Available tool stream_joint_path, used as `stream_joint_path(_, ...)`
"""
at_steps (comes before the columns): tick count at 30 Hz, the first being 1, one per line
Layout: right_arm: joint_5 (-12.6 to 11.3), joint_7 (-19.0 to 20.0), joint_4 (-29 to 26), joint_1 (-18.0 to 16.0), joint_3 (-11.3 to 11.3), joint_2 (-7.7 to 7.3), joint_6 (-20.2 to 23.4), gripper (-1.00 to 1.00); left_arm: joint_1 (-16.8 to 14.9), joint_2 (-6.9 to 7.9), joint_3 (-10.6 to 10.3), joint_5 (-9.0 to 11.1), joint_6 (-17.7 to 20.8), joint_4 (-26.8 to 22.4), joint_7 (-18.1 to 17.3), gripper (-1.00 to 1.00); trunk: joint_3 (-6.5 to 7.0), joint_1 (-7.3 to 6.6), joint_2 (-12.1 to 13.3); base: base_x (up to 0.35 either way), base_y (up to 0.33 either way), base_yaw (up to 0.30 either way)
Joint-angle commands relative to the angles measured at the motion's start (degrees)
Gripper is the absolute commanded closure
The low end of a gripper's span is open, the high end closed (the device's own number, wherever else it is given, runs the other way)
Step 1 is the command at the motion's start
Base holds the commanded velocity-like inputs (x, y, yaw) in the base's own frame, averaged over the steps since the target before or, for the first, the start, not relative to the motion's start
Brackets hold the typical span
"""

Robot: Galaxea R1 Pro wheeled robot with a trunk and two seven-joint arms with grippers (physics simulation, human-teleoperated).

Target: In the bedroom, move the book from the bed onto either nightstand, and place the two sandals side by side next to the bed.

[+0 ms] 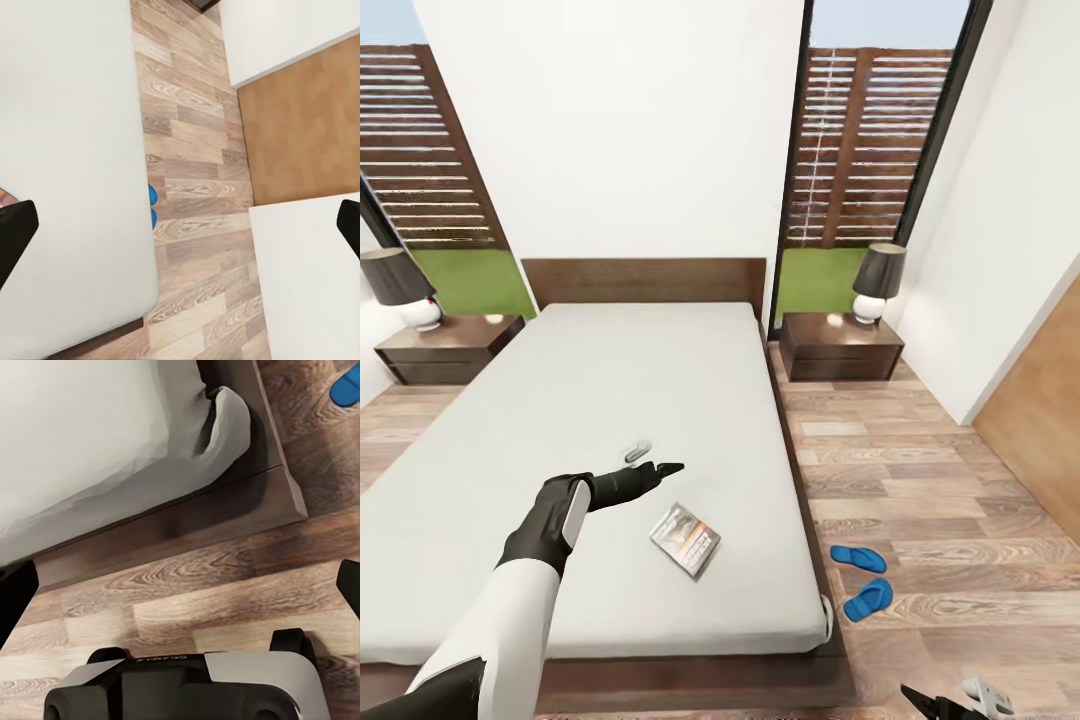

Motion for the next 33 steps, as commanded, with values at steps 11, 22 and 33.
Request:
stream_joint_path(11, 0.3, 0.2, 0.1, -0.1, -0.5, -0.01, -0.1, -1.00, -0.1, -0.08, 0.3, 0.0, 0.5, -0.1, -0.2, -1.00, -1.11, 0.03, -0.1, 0.000, 0.000, 0.000)
stream_joint_path(22, 0.3, 0.2, 0.1, -0.1, -0.5, 0.00, -0.1, -1.00, -0.1, -0.07, 0.4, 0.0, 0.5, -0.1, -0.2, -1.00, -2.10, 0.03, -0.1, 0.000, 0.000, 0.000)
stream_joint_path(33, 0.3, 0.5, 0.1, -0.1, -0.5, -0.09, 0.1, -1.00, -0.1, 0.01, 0.4, 0.0, 0.5, -0.1, -0.2, -1.00, -3.09, 0.03, -0.1, 0.000, 0.000, 0.000)
